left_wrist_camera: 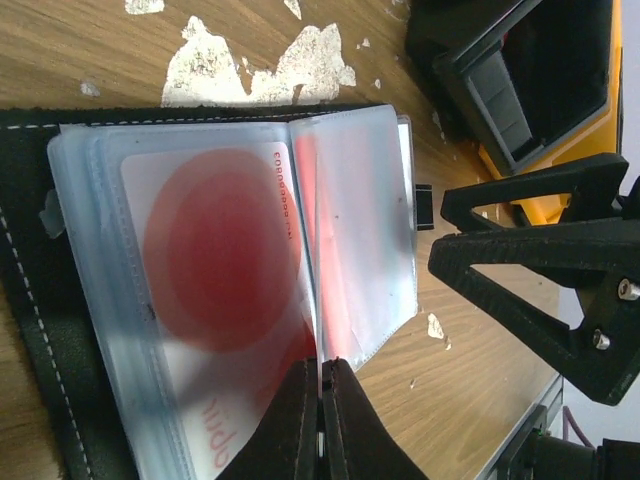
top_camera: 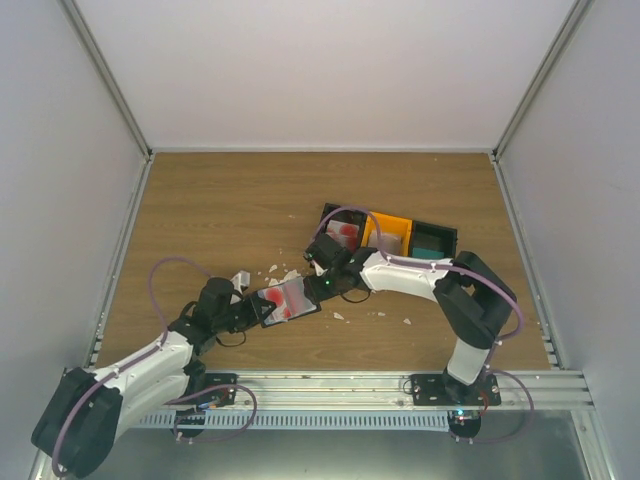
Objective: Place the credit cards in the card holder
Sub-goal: Insert the credit card into the card holder.
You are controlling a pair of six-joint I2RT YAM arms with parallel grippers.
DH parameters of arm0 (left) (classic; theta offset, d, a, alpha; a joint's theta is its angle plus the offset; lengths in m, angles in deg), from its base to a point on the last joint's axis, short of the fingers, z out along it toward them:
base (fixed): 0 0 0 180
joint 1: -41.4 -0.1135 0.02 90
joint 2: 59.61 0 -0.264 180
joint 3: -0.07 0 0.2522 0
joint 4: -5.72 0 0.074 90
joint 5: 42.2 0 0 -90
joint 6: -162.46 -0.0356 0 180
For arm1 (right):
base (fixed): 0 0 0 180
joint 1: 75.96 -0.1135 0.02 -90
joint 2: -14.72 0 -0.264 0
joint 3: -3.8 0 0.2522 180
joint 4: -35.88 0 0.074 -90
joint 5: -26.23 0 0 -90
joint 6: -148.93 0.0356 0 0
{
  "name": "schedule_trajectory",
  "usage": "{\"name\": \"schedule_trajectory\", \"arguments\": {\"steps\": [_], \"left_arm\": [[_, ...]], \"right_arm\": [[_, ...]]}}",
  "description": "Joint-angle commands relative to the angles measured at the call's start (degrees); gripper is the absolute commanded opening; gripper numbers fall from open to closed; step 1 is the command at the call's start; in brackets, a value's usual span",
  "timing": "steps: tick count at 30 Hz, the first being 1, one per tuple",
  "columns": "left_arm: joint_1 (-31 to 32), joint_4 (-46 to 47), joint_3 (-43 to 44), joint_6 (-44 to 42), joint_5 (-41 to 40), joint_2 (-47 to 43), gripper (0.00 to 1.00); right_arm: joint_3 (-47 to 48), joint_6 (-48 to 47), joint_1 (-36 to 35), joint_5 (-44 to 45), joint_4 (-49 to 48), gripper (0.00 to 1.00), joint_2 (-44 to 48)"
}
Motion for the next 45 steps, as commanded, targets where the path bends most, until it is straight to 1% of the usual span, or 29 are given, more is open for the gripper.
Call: {"name": "schedule_trajectory", "arguments": {"steps": [1,3,6,11,17,25,30,41,45], "left_arm": [[-0.9,7.2,-0.7,0.0,1.3,1.8,0.00],[-1.2,8.0,-0.6,0.0,2.0,2.6,0.00],[-1.8,7.6,-0.4,1.7,2.5,3.4,0.00],[-2.1,8.3,-0.6,3.9,2.9,3.1,0.00],[-2.3,9.1,-0.7,4.1,2.4,3.6,0.00],[-2.4,13.2,-2.1,4.5,3.9,7.1,0.00],[-2.4,15.3,-3.5,5.8,5.0,9.2,0.00],[-2.6,18.5,-2.5,2.8,5.2,13.1,0.00],[-2.8,19.8,-2.4,3.3,5.1,15.5,0.00]], "right_arm": [[1.9,-0.6,-0.4,-2.1,1.9,0.53,-1.9],[2.3,-0.4,-0.4,-2.5,2.4,0.51,-2.8],[3.1,0.3,-0.5,-1.4,4.5,0.45,-4.1],[3.3,0.7,-0.7,0.6,6.7,0.45,-5.2],[3.8,0.9,-0.9,2.2,8.8,0.43,-6.3],[4.0,1.2,-1.1,1.5,8.9,0.41,-6.6],[4.4,1.5,-1.2,0.7,8.9,0.38,-7.3],[4.7,1.5,-1.4,0.1,9.3,0.34,-8.3],[4.9,1.9,-1.4,0.1,9.4,0.33,-8.5]]}}
